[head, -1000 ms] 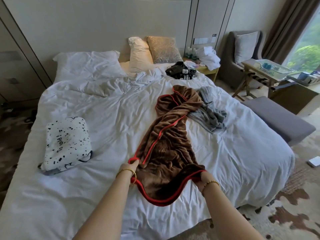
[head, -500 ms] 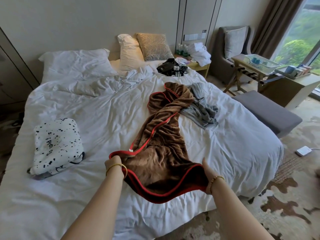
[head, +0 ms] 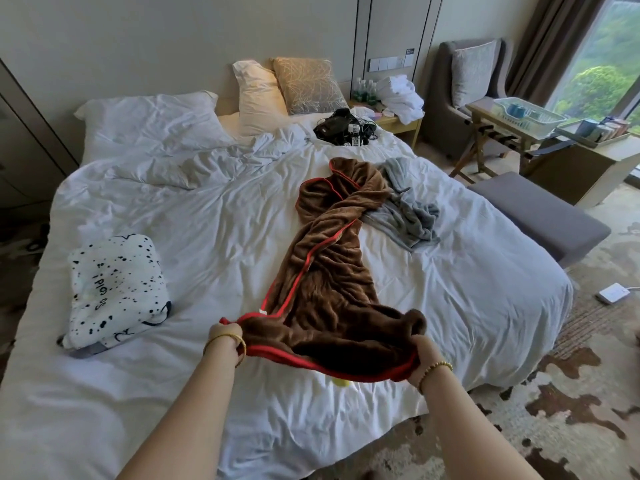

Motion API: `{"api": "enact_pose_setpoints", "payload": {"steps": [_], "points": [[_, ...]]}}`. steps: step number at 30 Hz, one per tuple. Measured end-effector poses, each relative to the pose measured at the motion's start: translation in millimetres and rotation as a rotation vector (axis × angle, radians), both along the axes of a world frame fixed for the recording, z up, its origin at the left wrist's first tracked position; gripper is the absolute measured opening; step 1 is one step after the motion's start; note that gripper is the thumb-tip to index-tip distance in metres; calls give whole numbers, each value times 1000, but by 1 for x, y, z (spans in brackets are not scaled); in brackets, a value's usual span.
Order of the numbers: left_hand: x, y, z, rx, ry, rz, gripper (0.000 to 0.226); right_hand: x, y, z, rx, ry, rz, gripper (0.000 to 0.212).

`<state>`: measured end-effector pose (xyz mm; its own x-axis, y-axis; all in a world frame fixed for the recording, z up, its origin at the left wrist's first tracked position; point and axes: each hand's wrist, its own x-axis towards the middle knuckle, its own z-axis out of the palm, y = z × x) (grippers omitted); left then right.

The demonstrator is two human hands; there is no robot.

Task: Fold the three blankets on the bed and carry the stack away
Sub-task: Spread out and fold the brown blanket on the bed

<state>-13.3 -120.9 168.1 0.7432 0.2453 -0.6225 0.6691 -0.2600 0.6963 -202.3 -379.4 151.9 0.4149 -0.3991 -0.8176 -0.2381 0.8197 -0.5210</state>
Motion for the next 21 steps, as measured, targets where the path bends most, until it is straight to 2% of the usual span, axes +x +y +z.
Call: {"api": "enact_pose_setpoints", "payload": {"steps": [2,4,6,8,10,11,13,15,17,19,21], "points": [[6,7,1,17,-16,20,44,-2,-3,7,40,-7,128,24],[6,11,-1,80,38,-131,51,-7,-5,7,53,67,364,42],[-1,12,-2,34,130,-359,68,-10,-1,3,31,157,556,46],[-11,11,-6,29,261,-578,69,-9,5,-6,-16,205,584,44],[-17,3,-9,105,359,-794,53,-2,12,-14,-43,176,485,40],[-18,-3,-9,140,348,-831,45,3,15,-14,-53,148,429,37],[-15,-15,-11,210,249,-784,42,14,21,-10,-84,115,357,32],[-6,-24,-13,240,108,-626,44,26,23,-5,-133,114,330,36],[9,-39,-2,158,2,-439,43,43,23,8,-192,108,304,36],[24,-67,31,26,-104,-405,38,72,20,42,-308,17,305,26],[40,-99,93,-99,-261,-403,36,115,15,106,-460,-138,362,16]]}}
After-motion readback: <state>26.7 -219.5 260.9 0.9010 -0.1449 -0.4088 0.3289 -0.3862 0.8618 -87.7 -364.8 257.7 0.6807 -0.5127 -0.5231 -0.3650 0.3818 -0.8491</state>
